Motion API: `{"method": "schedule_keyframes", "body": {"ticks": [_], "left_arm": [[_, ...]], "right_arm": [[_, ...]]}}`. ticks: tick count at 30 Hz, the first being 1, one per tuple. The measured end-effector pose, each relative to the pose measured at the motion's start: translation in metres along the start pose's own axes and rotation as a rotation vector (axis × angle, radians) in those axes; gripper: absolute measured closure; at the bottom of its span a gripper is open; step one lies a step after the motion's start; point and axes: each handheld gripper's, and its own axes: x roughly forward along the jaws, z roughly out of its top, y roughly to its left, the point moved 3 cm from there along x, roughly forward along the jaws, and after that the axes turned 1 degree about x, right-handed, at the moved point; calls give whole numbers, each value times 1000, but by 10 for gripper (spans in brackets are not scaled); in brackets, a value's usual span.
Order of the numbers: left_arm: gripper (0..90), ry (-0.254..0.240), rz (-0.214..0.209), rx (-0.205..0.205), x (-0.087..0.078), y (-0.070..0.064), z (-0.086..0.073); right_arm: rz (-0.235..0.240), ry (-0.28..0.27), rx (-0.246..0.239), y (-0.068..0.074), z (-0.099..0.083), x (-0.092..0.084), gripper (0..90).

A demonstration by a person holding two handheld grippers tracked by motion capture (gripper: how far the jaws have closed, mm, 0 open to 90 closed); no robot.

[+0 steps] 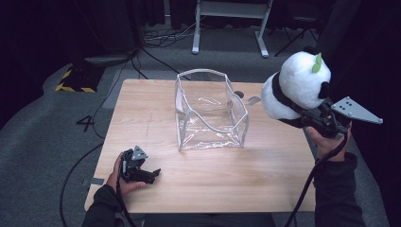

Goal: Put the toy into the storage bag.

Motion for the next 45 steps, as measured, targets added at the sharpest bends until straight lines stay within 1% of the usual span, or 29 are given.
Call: {"method": "schedule_keyframes", "body": {"ticks": [5,13,18,19,26,34,39,45], "left_arm": [[20,-2,0,-1,0,0,0],[20,-1,0,0,0,0,0],[20,0,0,0,0,0,0],[20,-1,0,-1,0,0,0],[20,-1,0,0,0,0,0],[20,0,0,0,0,0,0],[20,0,0,0,0,0,0],[20,-2,0,0,0,0,0]], "right_arm": [[3,-8,0,2,3,2,516],[15,-29,-12,6,17,4,516],[24,-37,-16,9,22,6,516],[24,-38,-24,10,24,8,516],[34,-48,-22,14,31,12,516],[43,-64,-33,20,42,16,516],[52,-70,-33,23,45,18,515],[68,-71,-32,29,48,25,515]]}}
